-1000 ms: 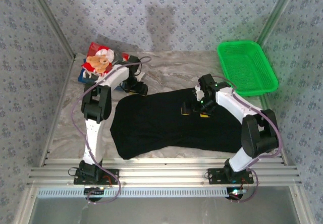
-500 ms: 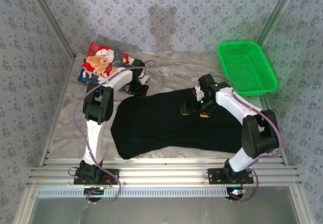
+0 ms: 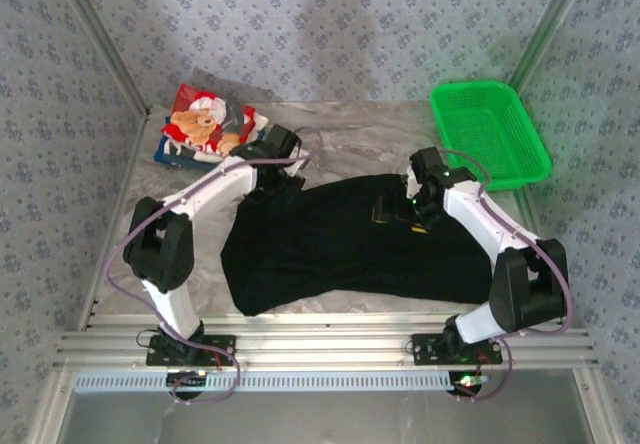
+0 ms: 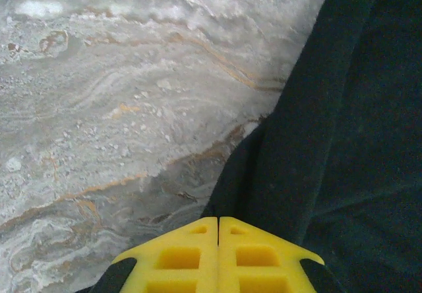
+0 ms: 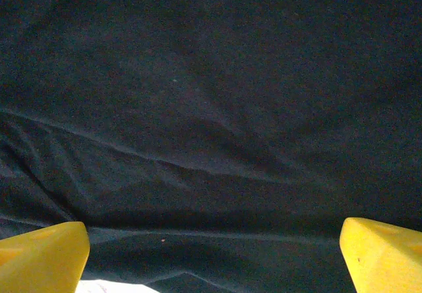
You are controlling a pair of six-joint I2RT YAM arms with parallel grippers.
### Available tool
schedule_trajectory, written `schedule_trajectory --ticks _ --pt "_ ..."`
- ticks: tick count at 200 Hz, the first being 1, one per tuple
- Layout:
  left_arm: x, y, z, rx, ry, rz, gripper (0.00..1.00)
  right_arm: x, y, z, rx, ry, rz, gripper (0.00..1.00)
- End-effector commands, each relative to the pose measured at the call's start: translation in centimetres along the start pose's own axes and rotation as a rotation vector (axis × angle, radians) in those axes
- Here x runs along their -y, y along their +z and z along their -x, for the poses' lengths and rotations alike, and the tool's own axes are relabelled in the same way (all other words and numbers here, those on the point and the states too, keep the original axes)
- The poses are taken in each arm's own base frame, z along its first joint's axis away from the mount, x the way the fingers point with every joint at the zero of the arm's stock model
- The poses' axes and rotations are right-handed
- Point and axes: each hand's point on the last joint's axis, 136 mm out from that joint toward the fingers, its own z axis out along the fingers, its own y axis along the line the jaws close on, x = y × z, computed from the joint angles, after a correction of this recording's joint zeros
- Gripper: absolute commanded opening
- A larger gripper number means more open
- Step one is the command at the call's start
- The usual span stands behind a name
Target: Fold and stack the t-shirts
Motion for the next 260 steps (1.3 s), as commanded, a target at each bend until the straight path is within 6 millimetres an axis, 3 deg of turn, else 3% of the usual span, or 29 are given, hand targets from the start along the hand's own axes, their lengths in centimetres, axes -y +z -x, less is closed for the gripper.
schedule_trajectory --ticks 1,47,80,100,113,129,146,163,178,204,260 --pt "0.1 -0.6 -0.8 0.038 0.025 0.086 0.04 0.7 -0.2 -0.3 0.009 0.046 -0.024 1.00" --pt "3.6 -1.1 -6.4 0.001 -0.002 0.133 0.04 1.9 -0.5 -0.1 0.030 0.083 -0.073 1.00" --pt "6.8 0.2 -11.5 -0.064 -0.074 0.079 0.06 2.5 -0.4 -0.1 0.042 0.110 -0.084 1.00" --pt "8.2 0.6 -13.1 -0.074 -0.147 0.006 0.22 2.6 -0.1 -0.2 0.037 0.117 -0.085 1.00" --pt "8.6 -0.3 -12.8 -0.032 -0.190 -0.029 0.42 2.7 0.1 -0.3 0.030 0.118 -0.085 1.00" --pt "9.0 -2.4 -10.9 0.057 -0.219 -0.085 0.62 2.9 0.3 -0.4 0.027 0.119 -0.090 1.00" --pt "8.3 -5.0 -8.4 0.139 -0.283 -0.131 0.70 2.8 0.3 -0.3 0.032 0.116 -0.088 1.00" --pt "5.9 -7.1 -6.3 0.192 -0.400 -0.149 0.76 3.0 0.3 -0.2 0.036 0.114 -0.098 1.00" --pt "3.5 -7.6 -5.2 0.197 -0.500 -0.169 0.78 3.0 0.3 -0.5 0.031 0.115 -0.094 1.00" --pt "2.1 -5.8 -4.2 0.124 -0.559 -0.267 0.76 3.1 0.5 -0.5 0.034 0.112 -0.093 1.00" --pt "3.1 1.1 -4.0 -0.110 -0.560 -0.396 0.65 2.9 0.6 -0.8 0.025 0.105 -0.085 1.00"
